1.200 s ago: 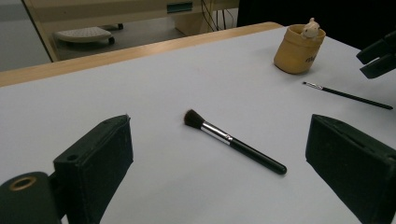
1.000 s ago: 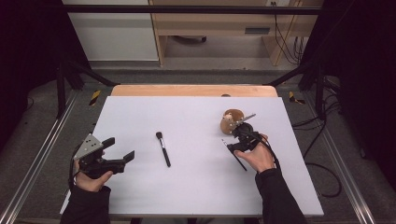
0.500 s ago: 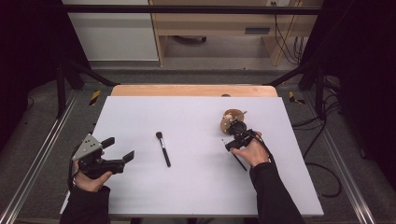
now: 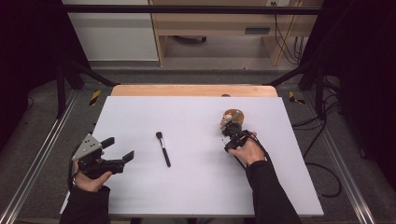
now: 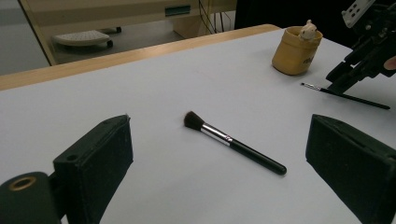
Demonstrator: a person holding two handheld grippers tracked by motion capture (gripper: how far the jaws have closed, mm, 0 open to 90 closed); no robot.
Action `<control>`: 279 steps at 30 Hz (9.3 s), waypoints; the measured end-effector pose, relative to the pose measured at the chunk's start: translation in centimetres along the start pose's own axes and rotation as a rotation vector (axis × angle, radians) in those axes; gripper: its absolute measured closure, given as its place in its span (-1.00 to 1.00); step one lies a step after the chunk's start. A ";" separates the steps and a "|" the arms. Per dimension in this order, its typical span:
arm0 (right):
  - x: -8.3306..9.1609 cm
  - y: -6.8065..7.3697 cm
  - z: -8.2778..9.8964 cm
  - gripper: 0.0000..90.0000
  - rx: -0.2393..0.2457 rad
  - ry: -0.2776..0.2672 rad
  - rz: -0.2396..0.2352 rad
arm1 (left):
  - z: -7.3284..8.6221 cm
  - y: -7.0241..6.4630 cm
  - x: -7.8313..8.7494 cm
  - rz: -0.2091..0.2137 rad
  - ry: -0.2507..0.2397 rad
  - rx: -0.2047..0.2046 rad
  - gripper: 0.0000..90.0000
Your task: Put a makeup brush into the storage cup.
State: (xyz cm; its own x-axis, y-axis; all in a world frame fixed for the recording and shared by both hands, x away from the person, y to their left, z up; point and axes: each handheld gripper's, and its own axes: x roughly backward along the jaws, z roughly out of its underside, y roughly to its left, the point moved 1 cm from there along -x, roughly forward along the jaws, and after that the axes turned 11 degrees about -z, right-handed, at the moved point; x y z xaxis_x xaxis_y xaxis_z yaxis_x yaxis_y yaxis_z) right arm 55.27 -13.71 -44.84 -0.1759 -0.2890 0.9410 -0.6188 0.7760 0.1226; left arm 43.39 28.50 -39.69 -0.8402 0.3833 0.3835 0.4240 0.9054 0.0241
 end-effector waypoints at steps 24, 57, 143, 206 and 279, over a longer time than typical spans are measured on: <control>-0.9 0.2 0.2 0.90 -0.010 0.063 -0.032 | 0.0 -0.1 0.0 0.000 0.002 -0.005 -0.85; 4.9 1.1 1.7 0.91 -0.004 -0.177 -0.057 | 0.0 -0.3 -0.1 0.001 0.006 -0.011 -0.84; 11.7 -2.3 1.9 0.91 -0.151 -0.986 0.105 | 0.1 -0.3 -0.3 0.002 0.008 -0.005 -0.84; 6.1 -6.2 -2.8 0.91 -0.219 -1.040 0.135 | 0.3 -0.2 -0.5 0.004 0.008 0.001 -0.84; 8.8 -1.6 2.6 0.00 -0.054 -0.923 -0.055 | 0.1 -1.1 -0.5 0.007 0.008 -0.010 -0.84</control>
State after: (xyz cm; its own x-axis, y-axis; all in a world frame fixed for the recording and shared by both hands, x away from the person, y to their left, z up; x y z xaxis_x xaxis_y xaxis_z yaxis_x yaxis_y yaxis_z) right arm 52.69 -18.93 -37.57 -0.7017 -0.6404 0.3123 -0.6119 0.7662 0.1964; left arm 43.28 27.37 -39.97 -0.8343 0.3884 0.3912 0.4334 0.9007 0.0302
